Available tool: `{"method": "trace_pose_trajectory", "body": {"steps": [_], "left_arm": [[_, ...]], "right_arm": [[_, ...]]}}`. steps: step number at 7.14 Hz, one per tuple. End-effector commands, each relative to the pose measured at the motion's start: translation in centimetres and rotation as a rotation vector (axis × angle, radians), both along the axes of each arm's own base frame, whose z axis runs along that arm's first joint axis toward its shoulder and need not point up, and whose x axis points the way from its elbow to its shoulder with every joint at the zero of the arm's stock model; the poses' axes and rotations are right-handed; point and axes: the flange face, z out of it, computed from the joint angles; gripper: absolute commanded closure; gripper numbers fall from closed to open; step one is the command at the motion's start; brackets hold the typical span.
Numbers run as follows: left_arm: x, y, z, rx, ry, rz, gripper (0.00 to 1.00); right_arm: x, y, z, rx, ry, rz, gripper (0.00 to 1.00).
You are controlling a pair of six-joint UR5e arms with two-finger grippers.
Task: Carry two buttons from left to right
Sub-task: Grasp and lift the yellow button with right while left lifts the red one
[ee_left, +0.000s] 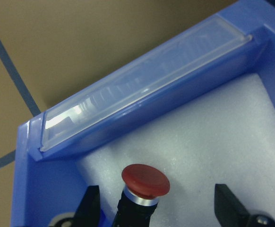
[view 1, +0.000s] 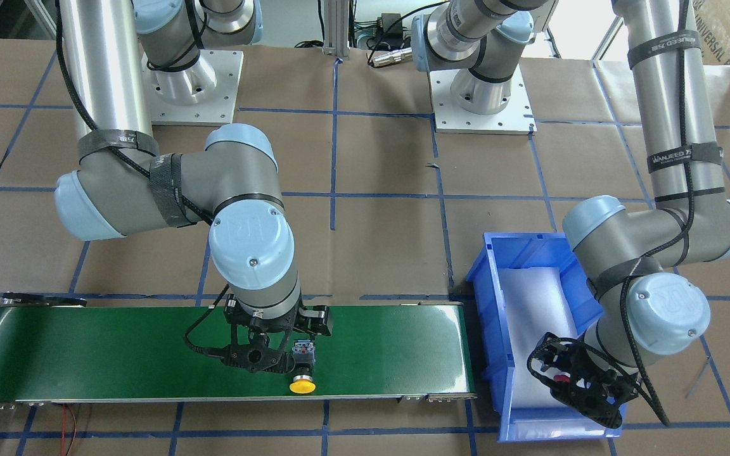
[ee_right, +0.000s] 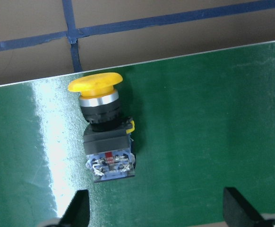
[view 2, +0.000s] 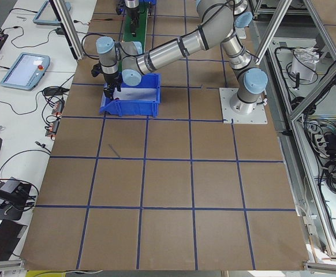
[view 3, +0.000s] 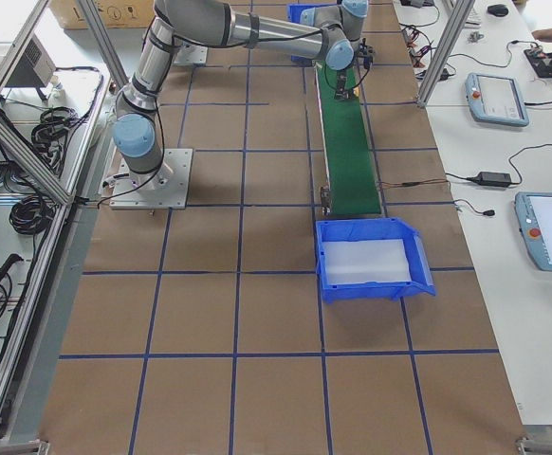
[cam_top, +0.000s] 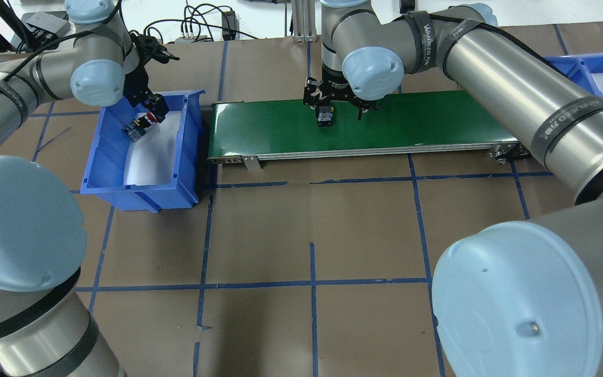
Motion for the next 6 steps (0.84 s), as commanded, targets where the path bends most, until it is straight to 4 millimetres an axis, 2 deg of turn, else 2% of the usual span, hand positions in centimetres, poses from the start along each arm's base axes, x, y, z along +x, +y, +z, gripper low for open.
{"method": "trace_pose_trajectory", "body": {"steps": [1, 3, 4, 5, 6], "left_arm": [[0.4, 0.0, -0.1, 0.006, -0.004, -0.121, 0.13], [0.2, 0.6, -1.2, 0.000, -0.002, -0.121, 0.13], [0.0, 1.4, -2.0, 0.005, -0.001, -0.121, 0.13], [0.0, 1.9, -2.8, -0.003, -0.004, -0.120, 0.13], [0.0, 1.9, -2.7, -0.007, -0.005, -0.120, 0.14]], "right_arm": [[0.2, -0.8, -1.0, 0.000, 0.000, 0.000, 0.00], [-0.1, -1.8, -1.3, -0.006, 0.004, 0.000, 0.02], [-0.7, -2.1, -1.4, -0.012, 0.004, 0.001, 0.11], [-0.8, -2.1, -1.6, -0.010, 0.006, 0.010, 0.15], [-1.0, -2.2, -1.8, -0.008, 0.006, 0.035, 0.16]]}}
